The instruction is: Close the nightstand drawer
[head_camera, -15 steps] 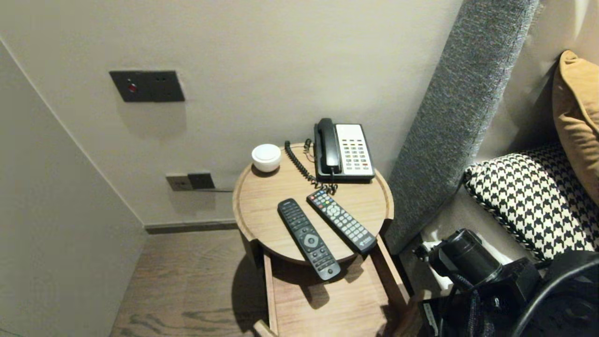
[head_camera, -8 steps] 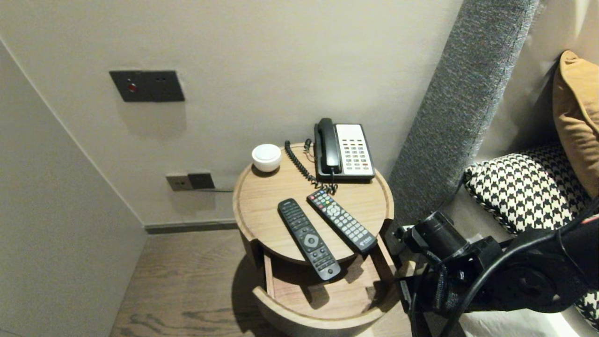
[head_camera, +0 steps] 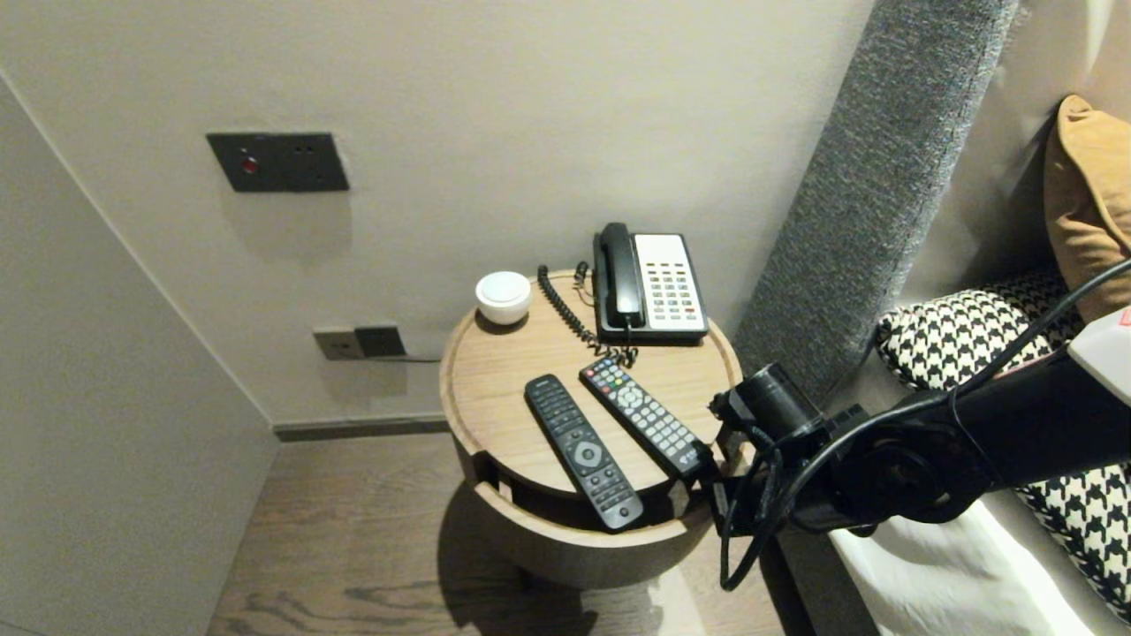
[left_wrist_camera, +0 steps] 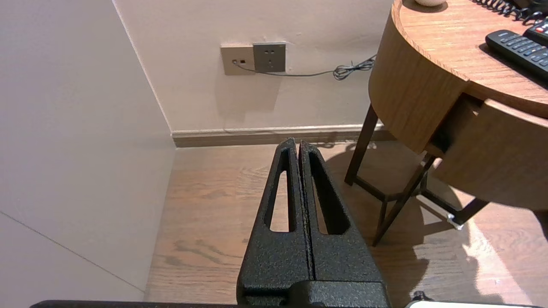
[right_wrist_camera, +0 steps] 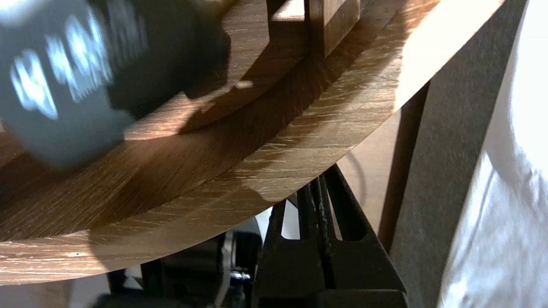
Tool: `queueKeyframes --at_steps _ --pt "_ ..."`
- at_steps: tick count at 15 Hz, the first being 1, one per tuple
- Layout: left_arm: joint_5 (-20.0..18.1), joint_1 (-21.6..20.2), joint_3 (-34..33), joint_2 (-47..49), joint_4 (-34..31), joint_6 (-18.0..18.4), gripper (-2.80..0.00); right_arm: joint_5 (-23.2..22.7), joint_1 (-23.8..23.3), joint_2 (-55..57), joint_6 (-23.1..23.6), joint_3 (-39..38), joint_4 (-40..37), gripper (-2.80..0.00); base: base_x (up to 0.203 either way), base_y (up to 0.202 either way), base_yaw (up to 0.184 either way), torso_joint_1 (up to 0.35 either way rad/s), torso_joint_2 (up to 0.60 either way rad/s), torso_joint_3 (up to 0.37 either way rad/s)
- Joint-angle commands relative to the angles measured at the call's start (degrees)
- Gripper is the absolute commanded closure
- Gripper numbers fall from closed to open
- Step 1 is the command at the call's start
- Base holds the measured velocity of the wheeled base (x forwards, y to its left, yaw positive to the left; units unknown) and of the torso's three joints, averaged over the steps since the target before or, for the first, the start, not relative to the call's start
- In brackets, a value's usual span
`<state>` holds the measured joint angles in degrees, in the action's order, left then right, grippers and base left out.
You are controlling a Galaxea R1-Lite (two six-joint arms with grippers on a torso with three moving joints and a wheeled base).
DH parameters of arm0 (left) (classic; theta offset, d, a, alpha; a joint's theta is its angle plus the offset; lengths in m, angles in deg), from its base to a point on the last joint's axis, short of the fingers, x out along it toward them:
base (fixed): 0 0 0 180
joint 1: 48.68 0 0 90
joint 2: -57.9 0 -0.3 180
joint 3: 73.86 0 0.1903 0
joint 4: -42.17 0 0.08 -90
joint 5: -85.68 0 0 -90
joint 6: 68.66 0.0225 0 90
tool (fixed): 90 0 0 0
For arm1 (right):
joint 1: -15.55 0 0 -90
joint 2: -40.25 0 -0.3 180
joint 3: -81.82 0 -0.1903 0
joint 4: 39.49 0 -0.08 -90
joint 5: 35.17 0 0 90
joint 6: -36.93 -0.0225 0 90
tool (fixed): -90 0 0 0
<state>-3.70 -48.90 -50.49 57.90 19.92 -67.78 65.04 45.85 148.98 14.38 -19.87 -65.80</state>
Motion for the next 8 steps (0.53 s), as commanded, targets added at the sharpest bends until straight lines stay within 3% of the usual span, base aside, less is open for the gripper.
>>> queueKeyframes --at_steps 1,8 --pt "-0.01 -0.04 0.00 0.00 0.02 -0.01 0.00 -0.02 -0.94 0.77 0.07 1.78 -0.06 0.00 0.000 0.000 0.000 0.000 0.00 0.000" --pt "-0.01 -0.04 0.00 0.00 0.02 -0.01 0.00 0.07 -1.29 -0.18 0.14 3.89 -0.21 0.00 0.000 0.000 0.000 0.000 0.00 0.000"
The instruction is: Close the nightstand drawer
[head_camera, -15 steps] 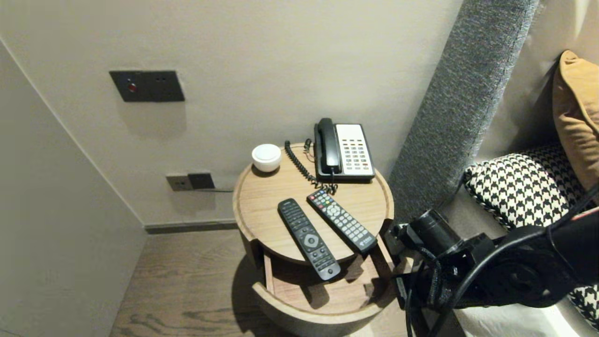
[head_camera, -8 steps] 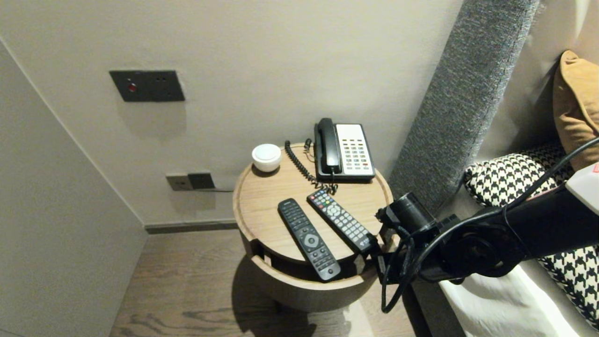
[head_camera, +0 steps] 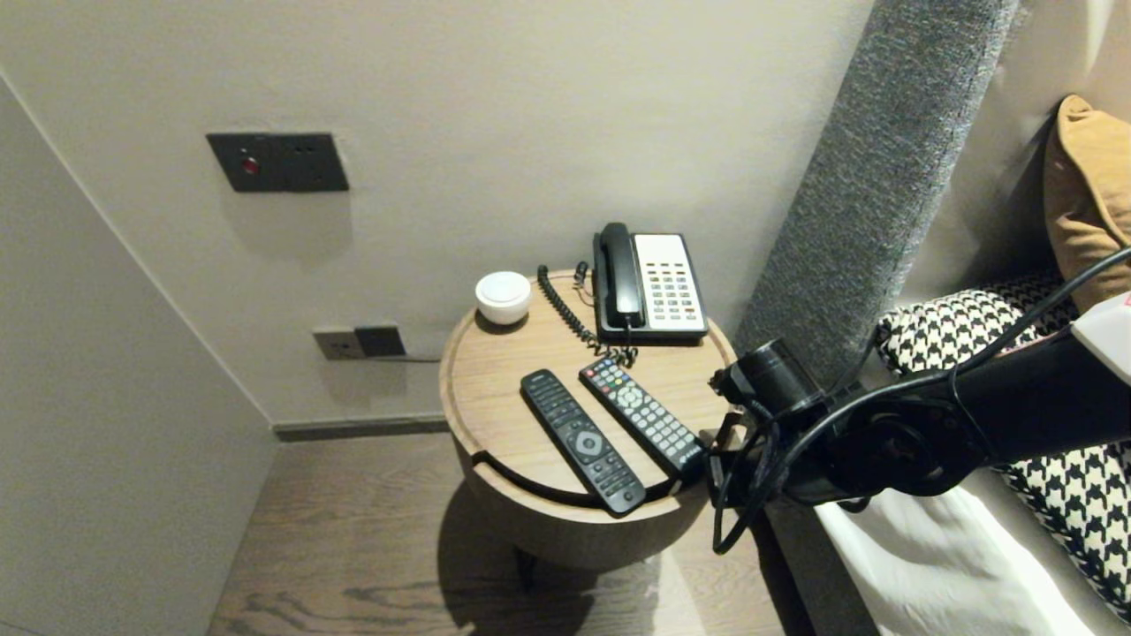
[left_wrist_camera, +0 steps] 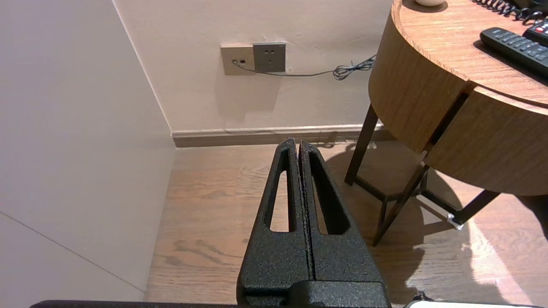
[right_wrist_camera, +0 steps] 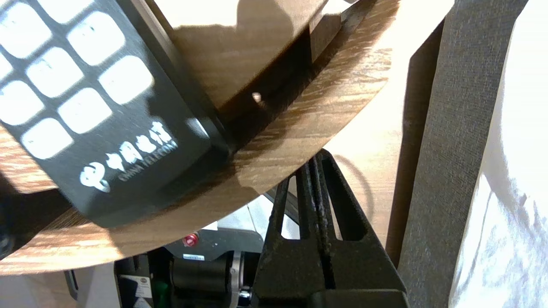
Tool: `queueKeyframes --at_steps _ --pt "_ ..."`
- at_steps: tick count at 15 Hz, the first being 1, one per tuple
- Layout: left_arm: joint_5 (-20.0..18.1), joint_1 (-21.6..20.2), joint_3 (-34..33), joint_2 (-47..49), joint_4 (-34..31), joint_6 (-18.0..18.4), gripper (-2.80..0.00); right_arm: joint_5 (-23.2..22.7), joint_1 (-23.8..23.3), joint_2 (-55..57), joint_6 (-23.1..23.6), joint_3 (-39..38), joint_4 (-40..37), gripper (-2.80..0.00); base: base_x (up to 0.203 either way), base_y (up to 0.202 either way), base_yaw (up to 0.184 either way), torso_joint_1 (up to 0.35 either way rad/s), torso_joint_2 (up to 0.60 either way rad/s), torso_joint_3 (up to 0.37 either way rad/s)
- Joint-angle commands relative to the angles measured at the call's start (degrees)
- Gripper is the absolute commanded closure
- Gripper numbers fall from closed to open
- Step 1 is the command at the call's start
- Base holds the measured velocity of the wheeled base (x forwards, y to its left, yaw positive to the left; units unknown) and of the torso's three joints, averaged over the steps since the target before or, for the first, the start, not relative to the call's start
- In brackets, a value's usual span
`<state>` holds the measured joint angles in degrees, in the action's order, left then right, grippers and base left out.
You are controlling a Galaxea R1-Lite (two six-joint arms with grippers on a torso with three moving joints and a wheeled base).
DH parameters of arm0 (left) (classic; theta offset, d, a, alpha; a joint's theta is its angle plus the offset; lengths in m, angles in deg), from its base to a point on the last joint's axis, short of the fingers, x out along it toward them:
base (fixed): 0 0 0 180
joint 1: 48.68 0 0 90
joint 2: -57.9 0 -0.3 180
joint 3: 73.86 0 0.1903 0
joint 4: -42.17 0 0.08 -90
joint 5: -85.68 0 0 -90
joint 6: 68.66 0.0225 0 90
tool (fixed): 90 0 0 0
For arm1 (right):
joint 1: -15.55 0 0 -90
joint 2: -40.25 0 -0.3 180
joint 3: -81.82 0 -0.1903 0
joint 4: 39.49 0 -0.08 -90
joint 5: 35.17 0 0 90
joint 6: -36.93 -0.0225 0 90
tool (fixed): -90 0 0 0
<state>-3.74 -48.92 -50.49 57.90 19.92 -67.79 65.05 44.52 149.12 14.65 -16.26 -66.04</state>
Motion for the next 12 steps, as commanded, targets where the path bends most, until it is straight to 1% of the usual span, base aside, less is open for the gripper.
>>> queueKeyframes --at_steps 1,4,7,12 --pt "0.04 -0.02 0.00 0.00 0.02 0.00 0.00 0.06 0.04 -0.32 -0.21 0.84 0.02 0.00 0.000 0.000 0.000 0.000 0.00 0.000" --pt "0.04 -0.02 0.00 0.00 0.02 0.00 0.00 0.15 0.09 -0.32 -0.24 2.41 -0.10 0.00 0.000 0.000 0.000 0.000 0.00 0.000" --pt "0.04 -0.02 0.00 0.00 0.02 0.00 0.00 0.06 0.13 -0.28 -0.57 3.85 -1.92 0.00 0.000 0.000 0.000 0.000 0.00 0.000" --pt "0.04 -0.02 0.00 0.00 0.02 0.00 0.00 0.15 0.13 -1.62 -0.74 2.90 -2.17 0.00 0.000 0.000 0.000 0.000 0.00 0.000"
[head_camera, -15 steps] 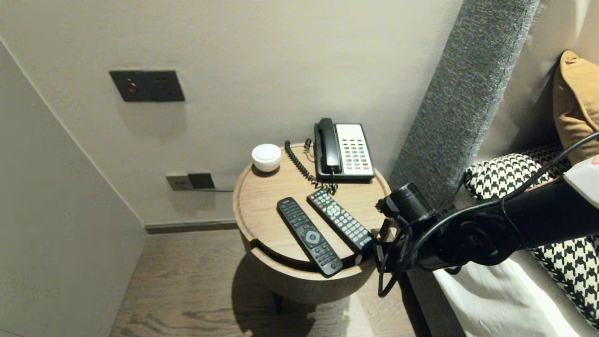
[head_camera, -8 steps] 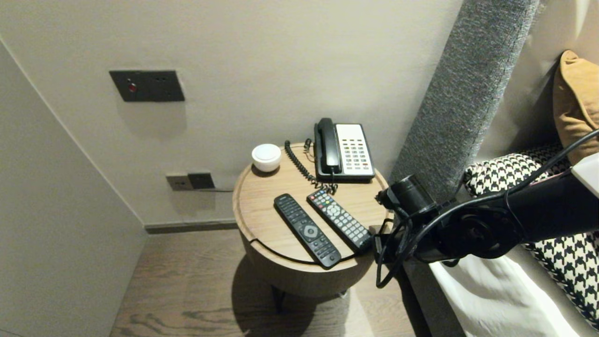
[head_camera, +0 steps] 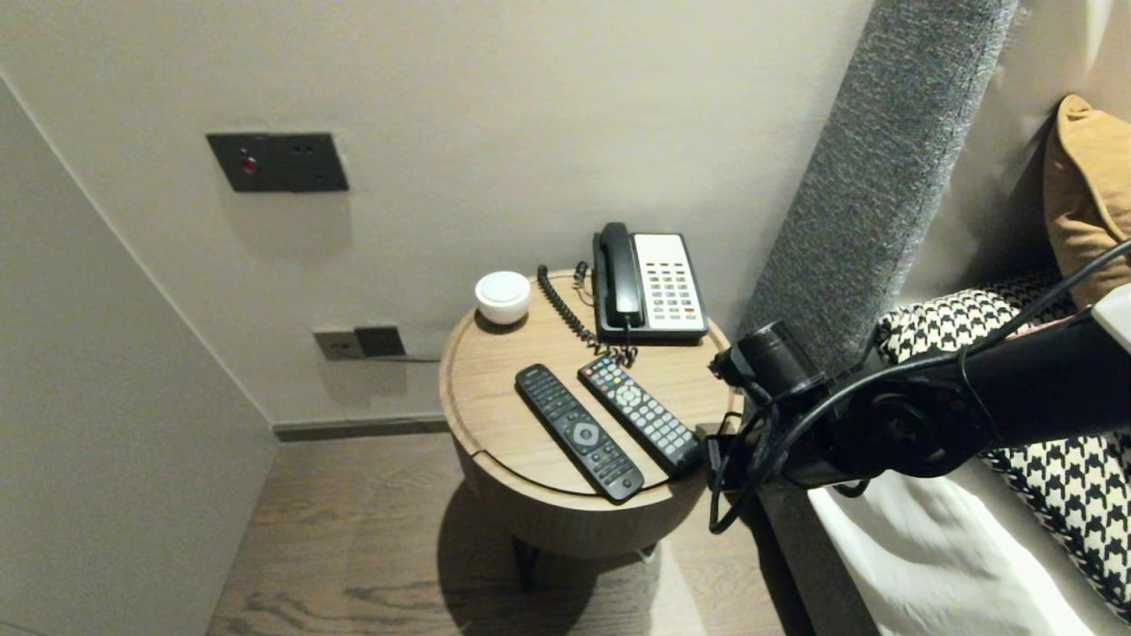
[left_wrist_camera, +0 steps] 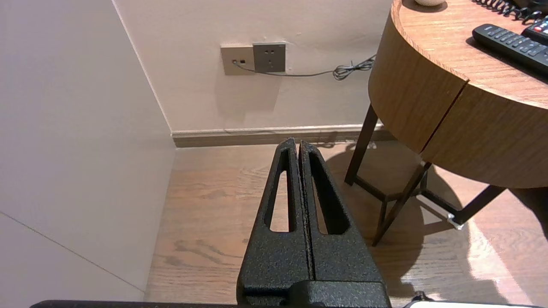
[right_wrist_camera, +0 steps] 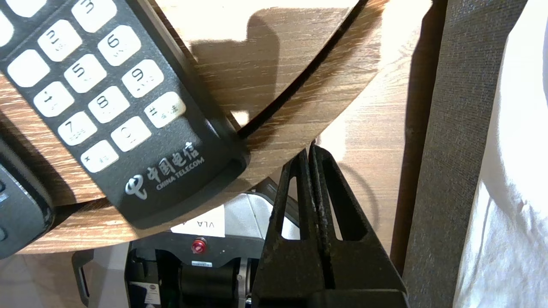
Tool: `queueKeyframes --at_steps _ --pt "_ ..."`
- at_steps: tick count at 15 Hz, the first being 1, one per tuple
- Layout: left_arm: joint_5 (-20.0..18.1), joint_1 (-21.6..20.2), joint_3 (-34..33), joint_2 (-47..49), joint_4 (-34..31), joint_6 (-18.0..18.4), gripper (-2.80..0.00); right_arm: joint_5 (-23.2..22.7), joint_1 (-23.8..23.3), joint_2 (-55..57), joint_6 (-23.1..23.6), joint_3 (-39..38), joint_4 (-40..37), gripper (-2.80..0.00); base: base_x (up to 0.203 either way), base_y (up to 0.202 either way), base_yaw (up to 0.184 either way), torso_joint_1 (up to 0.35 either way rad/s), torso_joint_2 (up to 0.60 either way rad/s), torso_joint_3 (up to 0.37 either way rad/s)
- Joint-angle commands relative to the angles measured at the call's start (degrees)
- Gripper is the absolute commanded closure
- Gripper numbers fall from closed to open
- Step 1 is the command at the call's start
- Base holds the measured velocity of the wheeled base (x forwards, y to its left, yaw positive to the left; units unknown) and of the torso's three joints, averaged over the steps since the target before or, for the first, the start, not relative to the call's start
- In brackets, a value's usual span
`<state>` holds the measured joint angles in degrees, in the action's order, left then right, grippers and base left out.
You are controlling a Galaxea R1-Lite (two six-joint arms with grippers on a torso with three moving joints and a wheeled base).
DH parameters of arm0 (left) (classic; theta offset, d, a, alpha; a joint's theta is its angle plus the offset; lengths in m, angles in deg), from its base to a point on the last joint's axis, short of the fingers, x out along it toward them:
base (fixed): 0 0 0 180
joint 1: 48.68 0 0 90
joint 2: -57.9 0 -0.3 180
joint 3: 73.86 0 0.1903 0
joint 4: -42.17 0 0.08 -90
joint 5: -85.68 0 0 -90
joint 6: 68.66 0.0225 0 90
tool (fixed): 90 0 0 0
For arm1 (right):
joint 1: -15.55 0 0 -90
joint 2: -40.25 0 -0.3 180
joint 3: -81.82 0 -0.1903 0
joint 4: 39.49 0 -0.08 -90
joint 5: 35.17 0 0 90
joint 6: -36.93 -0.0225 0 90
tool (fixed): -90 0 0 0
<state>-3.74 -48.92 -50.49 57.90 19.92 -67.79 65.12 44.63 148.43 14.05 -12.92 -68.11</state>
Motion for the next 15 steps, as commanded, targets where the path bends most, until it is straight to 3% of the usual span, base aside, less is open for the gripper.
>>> queueKeyframes --at_steps 1,5,10,15 --pt "0.04 -0.02 0.00 0.00 0.02 0.00 0.00 0.08 0.01 -1.78 -0.14 -0.97 -0.19 0.00 0.000 0.000 0.000 0.000 0.00 0.000" --pt "0.04 -0.02 0.00 0.00 0.02 0.00 0.00 0.30 -1.72 -7.91 0.24 -5.30 -0.78 0.00 0.000 0.000 0.000 0.000 0.00 0.000" --pt "0.04 -0.02 0.00 0.00 0.02 0.00 0.00 0.34 -12.34 -16.48 5.43 -11.12 -2.09 0.00 0.000 0.000 0.000 0.000 0.00 0.000" --pt "0.04 -0.02 0.00 0.00 0.02 0.00 0.00 -0.30 -28.22 -26.56 14.06 -13.23 -6.03 0.00 0.000 0.000 0.000 0.000 0.00 0.000"
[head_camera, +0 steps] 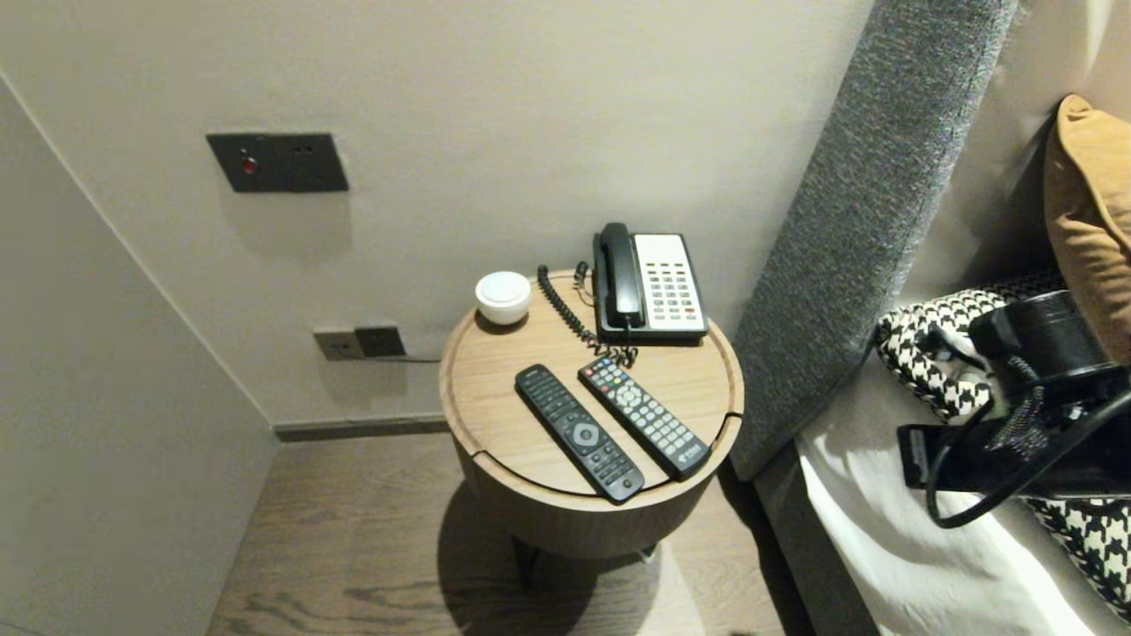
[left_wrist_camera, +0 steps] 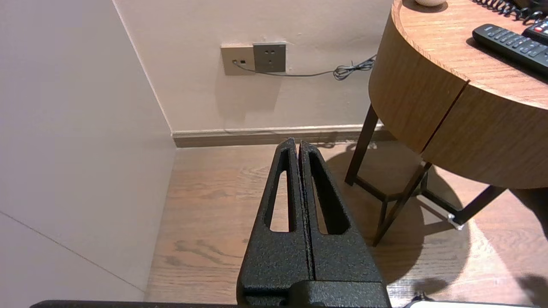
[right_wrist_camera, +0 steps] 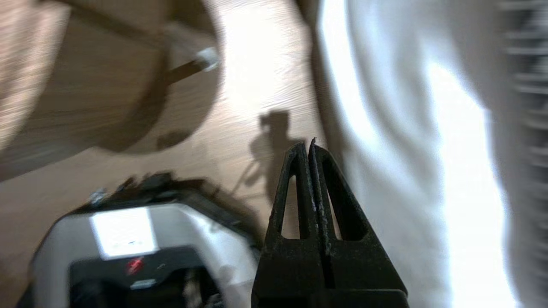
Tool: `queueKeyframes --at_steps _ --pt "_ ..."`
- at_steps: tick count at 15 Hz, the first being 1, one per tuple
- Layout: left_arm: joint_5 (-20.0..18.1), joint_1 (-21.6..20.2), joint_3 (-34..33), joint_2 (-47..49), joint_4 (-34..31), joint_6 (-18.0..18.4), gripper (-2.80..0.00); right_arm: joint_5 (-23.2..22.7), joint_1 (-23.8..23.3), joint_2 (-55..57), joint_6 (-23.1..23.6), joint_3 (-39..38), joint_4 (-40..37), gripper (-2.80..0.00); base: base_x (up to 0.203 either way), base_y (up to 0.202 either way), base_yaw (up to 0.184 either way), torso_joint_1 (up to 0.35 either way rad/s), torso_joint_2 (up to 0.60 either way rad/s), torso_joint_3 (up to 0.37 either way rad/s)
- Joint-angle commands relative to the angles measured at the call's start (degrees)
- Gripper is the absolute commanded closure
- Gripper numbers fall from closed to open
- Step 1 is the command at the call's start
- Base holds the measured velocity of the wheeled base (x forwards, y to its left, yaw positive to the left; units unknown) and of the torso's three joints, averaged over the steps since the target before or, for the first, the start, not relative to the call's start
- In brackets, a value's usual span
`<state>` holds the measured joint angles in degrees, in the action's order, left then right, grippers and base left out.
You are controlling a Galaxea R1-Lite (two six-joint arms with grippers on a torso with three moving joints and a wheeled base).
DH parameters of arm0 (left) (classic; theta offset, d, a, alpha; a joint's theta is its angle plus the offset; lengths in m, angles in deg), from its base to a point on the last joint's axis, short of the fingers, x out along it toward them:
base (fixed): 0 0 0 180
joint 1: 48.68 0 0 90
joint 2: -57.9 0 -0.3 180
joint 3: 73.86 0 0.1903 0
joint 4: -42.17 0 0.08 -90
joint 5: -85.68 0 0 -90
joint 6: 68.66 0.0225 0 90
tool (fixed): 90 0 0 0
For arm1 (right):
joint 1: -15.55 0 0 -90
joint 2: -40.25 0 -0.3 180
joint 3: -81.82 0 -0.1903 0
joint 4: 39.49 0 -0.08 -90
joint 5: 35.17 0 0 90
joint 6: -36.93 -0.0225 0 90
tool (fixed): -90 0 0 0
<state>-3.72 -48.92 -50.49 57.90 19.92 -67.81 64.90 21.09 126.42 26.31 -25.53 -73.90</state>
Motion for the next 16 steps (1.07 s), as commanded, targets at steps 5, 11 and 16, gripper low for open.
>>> queueKeyframes --at_steps 5,11,16 --pt "0.02 -0.02 0.00 0.00 0.02 0.03 0.00 -6.34 -21.18 -17.17 11.35 -3.99 -0.80 0.00 0.000 0.000 0.000 0.000 0.00 0.000" --pt "0.02 -0.02 0.00 0.00 0.02 0.03 0.00 -9.41 -22.74 -35.46 13.66 -10.79 -3.49 0.00 0.000 0.000 0.000 0.000 0.00 0.000" --pt "0.02 -0.02 0.00 0.00 0.02 0.03 0.00 -14.09 -14.10 -47.81 14.74 -24.12 -3.41 0.00 0.000 0.000 0.000 0.000 0.00 0.000"
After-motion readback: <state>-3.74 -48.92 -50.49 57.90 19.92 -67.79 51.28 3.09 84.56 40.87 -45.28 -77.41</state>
